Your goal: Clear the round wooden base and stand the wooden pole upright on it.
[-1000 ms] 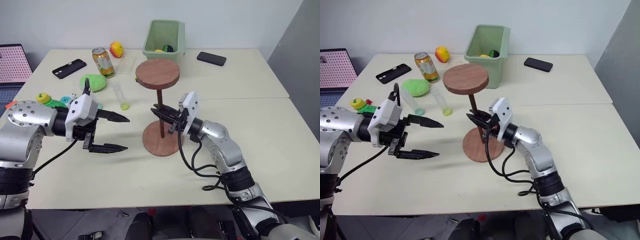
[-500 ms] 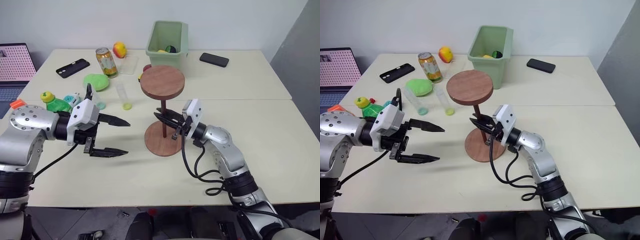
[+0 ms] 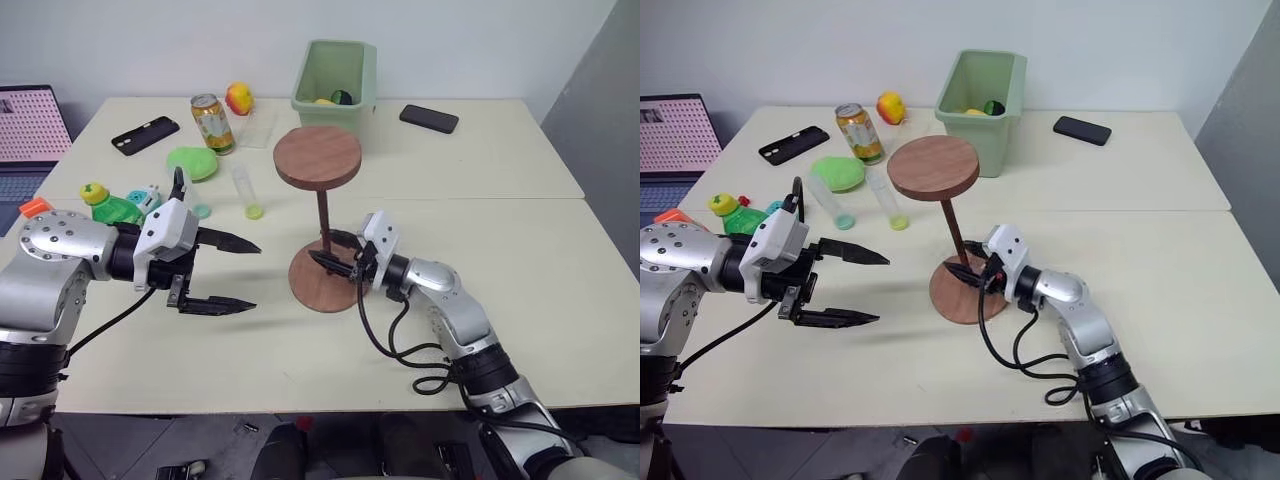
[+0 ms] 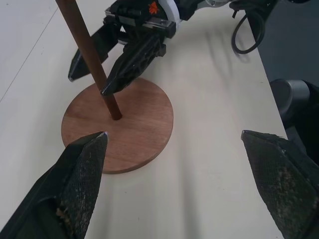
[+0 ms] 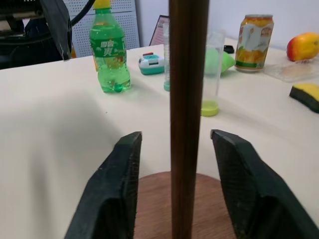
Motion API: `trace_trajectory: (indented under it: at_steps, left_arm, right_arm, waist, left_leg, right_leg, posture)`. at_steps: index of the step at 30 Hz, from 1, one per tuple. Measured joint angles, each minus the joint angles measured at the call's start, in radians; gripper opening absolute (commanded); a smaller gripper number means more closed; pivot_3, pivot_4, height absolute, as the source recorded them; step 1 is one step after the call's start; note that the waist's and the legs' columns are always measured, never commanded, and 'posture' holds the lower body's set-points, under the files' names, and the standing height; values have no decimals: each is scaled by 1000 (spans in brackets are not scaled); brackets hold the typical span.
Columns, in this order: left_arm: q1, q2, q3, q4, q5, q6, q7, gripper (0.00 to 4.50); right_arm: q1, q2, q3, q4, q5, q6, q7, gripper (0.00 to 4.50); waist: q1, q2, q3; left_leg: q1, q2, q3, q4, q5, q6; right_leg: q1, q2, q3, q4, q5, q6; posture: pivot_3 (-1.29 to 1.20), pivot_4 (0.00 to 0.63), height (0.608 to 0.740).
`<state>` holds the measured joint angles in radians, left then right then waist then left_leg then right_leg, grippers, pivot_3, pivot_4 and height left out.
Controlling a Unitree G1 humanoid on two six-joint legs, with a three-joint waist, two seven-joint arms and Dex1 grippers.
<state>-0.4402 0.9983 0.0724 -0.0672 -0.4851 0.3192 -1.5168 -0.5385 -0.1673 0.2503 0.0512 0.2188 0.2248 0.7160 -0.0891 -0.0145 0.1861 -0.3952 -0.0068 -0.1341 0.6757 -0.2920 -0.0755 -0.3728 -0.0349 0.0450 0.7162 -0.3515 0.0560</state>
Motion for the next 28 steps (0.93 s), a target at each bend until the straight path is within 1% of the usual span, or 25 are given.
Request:
trace_trajectory:
  at_steps: [1,4,9,14,15,18,20,21,22,26,28]
  left_arm:
    - [0,0,0,0,0,0,0,4500]
    - [3,0,0,0,-1,0,0,4500]
    - [9,0,0,-2,-3,1,-1,4500]
    - [15,0,0,-4,-4,1,-2,4500]
    - [14,-1,0,-5,-5,4,1,4500]
    - [15,0,1,-1,-5,24,14,4500]
    - [10,-1,1,-2,-6,37,26,4500]
    - [-12,-4,0,-3,-19,71,43,4500]
    - [-16,-3,2,-3,-24,79,46,4500]
    - [-37,4,11,-2,-42,120,57,4500]
    - [-43,14,13,-1,-47,141,64,4500]
  right_arm:
    - [-3,-3,-5,-12,2,4,0,3272]
    - [-4,-14,-15,-50,5,23,2,3272]
    - [22,-92,-20,-161,37,90,38,3272]
    - [88,-240,-64,-251,83,181,100,3272]
    - [117,-317,-96,-276,114,213,135,3272]
    - [147,-446,-186,-294,156,271,186,3272]
    - [147,-475,-220,-332,182,290,205,3272]
    - [157,-543,-236,-377,234,329,248,3272]
    - [158,-568,-246,-388,245,340,262,3272]
    - [156,-698,-357,-465,338,418,326,3272]
    - [159,-734,-387,-510,390,445,352,3272]
  waist:
    - [0,0,0]
    - [0,0,0]
    - [3,0,0]
    - [7,0,0]
    - [10,0,0]
    - [12,0,0]
    - [4,0,0]
    - [3,2,1]
    - [5,2,2]
    - [6,2,2]
    - [6,2,1]
  left_leg:
    - [0,0,0,0,0,0]
    - [0,0,0,0,0,0]
    - [-1,0,0,0,0,0]
    - [-1,0,0,0,-1,2]
    - [-2,-1,0,0,-1,2]
    - [-2,-1,1,1,-2,4]
    - [-2,0,1,0,-3,5]
    - [-3,0,1,0,-2,5]
    - [-3,0,1,0,-2,5]
    - [-3,0,2,0,-3,5]
    - [-3,0,2,0,-3,5]
  right_leg:
    - [0,0,0,0,0,0]
    - [0,0,0,0,0,0]
    - [0,0,0,-1,0,0]
    - [0,0,0,-1,0,0]
    - [0,-1,0,-2,0,0]
    - [0,-1,0,-2,0,0]
    - [0,1,0,-1,0,0]
    - [0,1,0,-1,0,0]
    - [0,1,0,-1,0,0]
    - [1,0,-1,-2,0,0]
    - [1,0,-1,-2,0,0]
  posture:
    - [0,150,740]
    - [0,150,740]
    - [0,150,740]
    - [0,150,740]
    - [0,150,740]
    - [0,150,740]
    - [0,150,740]
    - [0,150,740]
    - [0,150,740]
    - [0,150,740]
    - [0,150,740]
